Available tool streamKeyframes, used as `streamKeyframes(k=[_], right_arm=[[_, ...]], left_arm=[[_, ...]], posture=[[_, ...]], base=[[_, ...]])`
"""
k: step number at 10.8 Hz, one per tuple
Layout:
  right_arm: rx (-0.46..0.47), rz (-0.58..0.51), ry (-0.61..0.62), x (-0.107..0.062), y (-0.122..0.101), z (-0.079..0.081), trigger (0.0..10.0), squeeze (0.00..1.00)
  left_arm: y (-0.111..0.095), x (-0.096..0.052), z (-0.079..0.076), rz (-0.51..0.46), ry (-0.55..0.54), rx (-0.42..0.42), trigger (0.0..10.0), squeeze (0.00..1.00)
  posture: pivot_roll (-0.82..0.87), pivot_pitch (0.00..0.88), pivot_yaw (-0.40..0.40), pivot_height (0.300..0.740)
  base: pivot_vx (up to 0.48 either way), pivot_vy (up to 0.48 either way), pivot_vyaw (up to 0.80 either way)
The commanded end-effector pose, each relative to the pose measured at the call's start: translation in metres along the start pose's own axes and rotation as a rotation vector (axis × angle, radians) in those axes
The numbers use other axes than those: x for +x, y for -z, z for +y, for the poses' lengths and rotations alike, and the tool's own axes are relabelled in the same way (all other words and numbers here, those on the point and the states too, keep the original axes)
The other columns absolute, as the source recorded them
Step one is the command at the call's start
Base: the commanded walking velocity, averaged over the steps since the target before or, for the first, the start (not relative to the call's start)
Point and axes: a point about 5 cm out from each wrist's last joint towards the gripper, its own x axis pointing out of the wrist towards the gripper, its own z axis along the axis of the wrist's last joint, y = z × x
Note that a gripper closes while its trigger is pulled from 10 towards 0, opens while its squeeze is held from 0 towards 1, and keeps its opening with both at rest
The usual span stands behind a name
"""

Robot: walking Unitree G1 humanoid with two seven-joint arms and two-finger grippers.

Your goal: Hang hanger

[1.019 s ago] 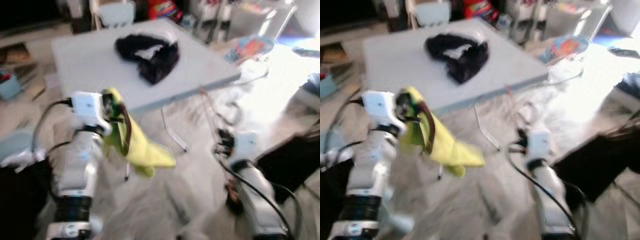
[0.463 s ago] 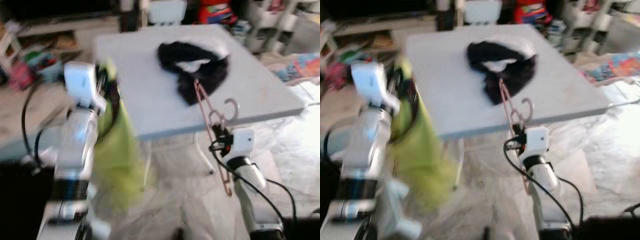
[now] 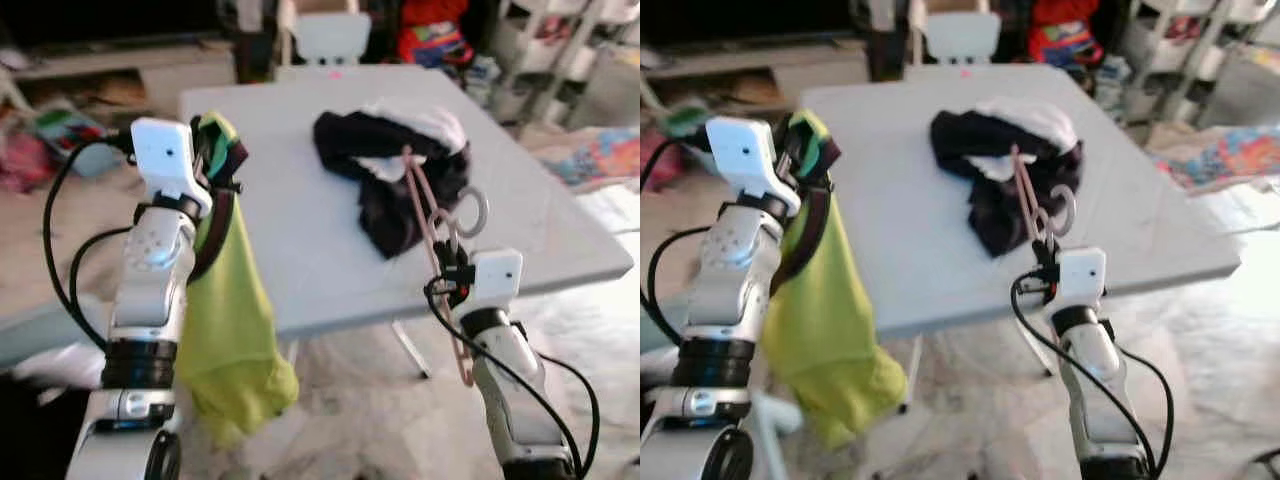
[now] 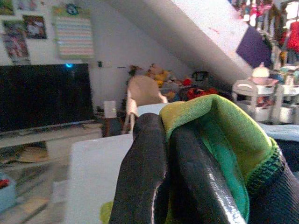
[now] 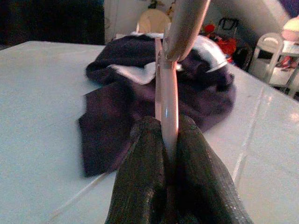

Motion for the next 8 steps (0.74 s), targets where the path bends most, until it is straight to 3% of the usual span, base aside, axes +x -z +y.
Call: streamKeyframes(k=[1,8], right_arm=[[-0.005,0.052,0.004,-0.0028,0.0094,-0.0033,10.0,0.00],[-0.017,0.038,-0.004,0.0011,0.0077,-0.0023,10.0,0.00]], left_arm=[[-0.0091,0.0047,-0.0080,-0.045,0.023,-0.009,10.0,0.00],[-0.0150,0.0096,0.0007,-0.059,-0.012,-0.015,10.0,0.00]], posture=[[-0.09,0.000,-0.004,0.740],[-0.09,0.000,-0.003,0.740]], base=[[0.289,-0.382,0.00],[0.295,-0.373,0.00]])
